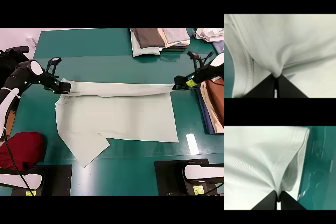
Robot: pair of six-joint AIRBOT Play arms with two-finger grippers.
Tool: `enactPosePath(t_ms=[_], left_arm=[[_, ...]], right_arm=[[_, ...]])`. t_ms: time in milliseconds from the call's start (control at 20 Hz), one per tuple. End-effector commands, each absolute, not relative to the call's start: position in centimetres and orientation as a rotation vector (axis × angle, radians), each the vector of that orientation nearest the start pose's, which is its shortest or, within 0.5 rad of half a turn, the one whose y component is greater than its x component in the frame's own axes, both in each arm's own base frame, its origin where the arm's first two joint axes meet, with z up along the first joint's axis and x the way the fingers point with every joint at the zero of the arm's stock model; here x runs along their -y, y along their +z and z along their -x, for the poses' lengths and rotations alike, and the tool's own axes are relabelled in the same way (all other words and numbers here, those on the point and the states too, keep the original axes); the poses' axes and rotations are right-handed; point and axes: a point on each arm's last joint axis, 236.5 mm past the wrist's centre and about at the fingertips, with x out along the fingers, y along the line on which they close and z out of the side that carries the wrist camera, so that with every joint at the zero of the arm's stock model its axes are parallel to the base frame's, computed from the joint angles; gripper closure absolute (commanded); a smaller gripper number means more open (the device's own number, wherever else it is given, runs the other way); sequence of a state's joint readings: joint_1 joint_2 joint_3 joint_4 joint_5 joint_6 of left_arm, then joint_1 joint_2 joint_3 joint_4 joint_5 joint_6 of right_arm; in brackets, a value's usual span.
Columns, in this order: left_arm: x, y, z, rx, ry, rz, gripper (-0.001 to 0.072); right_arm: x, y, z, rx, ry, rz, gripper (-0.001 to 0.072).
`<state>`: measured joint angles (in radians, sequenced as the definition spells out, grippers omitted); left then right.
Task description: Fold the shirts.
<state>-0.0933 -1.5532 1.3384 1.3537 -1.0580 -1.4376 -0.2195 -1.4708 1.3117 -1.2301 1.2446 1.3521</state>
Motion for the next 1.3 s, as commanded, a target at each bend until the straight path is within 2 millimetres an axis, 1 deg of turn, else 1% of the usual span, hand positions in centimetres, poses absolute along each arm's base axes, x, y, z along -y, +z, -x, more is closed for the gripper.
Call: enactPosePath(t_ms=[0, 50, 100, 150, 200, 300, 350, 400, 450, 550, 650, 700, 750, 850, 950, 1000, 1150, 1250], left_arm=[[8.5, -4.4, -43.2, -1.31, -0.259, 0.041, 0.0589], [8.5, -4.4, -42.9, -1.324, -0.256, 0.046, 0.0304], [8.5, -4.4, -42.4, -1.346, -0.247, 0.058, 0.0198], [8.4, -4.0, -41.7, -1.371, -0.247, 0.059, 0.0222], [8.4, -3.3, -40.9, -1.391, -0.242, 0.07, 0.0221], [8.3, -1.3, -39.3, -1.372, -0.231, 0.087, 0.0221], [8.1, -0.8, -37.9, -1.364, -0.223, 0.092, 0.0221], [7.8, -0.8, -35.7, -1.377, -0.206, 0.103, 0.0221], [7.5, -1.3, -33.4, -1.395, -0.196, 0.111, 0.0221], [7.1, -2.9, -28.1, -1.449, -0.169, 0.138, 0.0221], [6.7, -4.5, -22.9, -1.506, -0.128, 0.183, 0.0222], [6.7, -5.0, -21.2, -1.517, -0.107, 0.216, 0.0221], [7.0, -5.3, -20.0, -1.518, -0.101, 0.256, 0.0221], [8.2, -6.0, -18.5, -1.516, -0.121, 0.324, 0.0221], [8.9, -7.0, -17.8, -1.525, -0.127, 0.37, 0.0221], [9.3, -7.5, -17.6, -1.525, -0.132, 0.4, 0.0221], [11.0, -8.2, -18.1, -1.486, -0.147, 0.514, 0.0221], [11.6, -8.6, -17.9, -1.483, -0.15, 0.564, 0.0222]], right_arm=[[0.9, -2.9, -39.1, -1.375, 0.155, -0.307, 0.0544], [0.9, -3.0, -38.9, -1.381, 0.155, -0.309, 0.0321], [0.9, -2.8, -38.9, -1.377, 0.156, -0.308, 0.0295], [0.9, -2.3, -39.0, -1.366, 0.156, -0.304, 0.0295], [0.8, -1.6, -38.8, -1.352, 0.158, -0.299, 0.0295], [0.6, 0.6, -38.2, -1.321, 0.166, -0.284, 0.0296], [0.4, 1.9, -37.7, -1.306, 0.172, -0.275, 0.0297], [0.3, 3.3, -37.3, -1.283, 0.176, -0.264, 0.0297], [0.2, 4.5, -37.1, -1.254, 0.178, -0.254, 0.0298], [0.2, 6.9, -36.9, -1.185, 0.173, -0.234, 0.0298], [0.2, 8.7, -36.8, -1.126, 0.167, -0.219, 0.03], [0.2, 9.3, -36.8, -1.104, 0.165, -0.215, 0.03], [0.2, 9.8, -36.8, -1.09, 0.163, -0.211, 0.0301], [0.2, 10.1, -36.7, -1.085, 0.164, -0.209, 0.0301], [0.1, 9.9, -36.4, -1.099, 0.168, -0.21, 0.0301], [0.0, 9.9, -36.3, -1.1, 0.169, -0.211, 0.0301], [0.0, 9.9, -36.3, -1.103, 0.17, -0.211, 0.0301], [0.0, 9.8, -36.1, -1.111, 0.172, -0.211, 0.0301]])
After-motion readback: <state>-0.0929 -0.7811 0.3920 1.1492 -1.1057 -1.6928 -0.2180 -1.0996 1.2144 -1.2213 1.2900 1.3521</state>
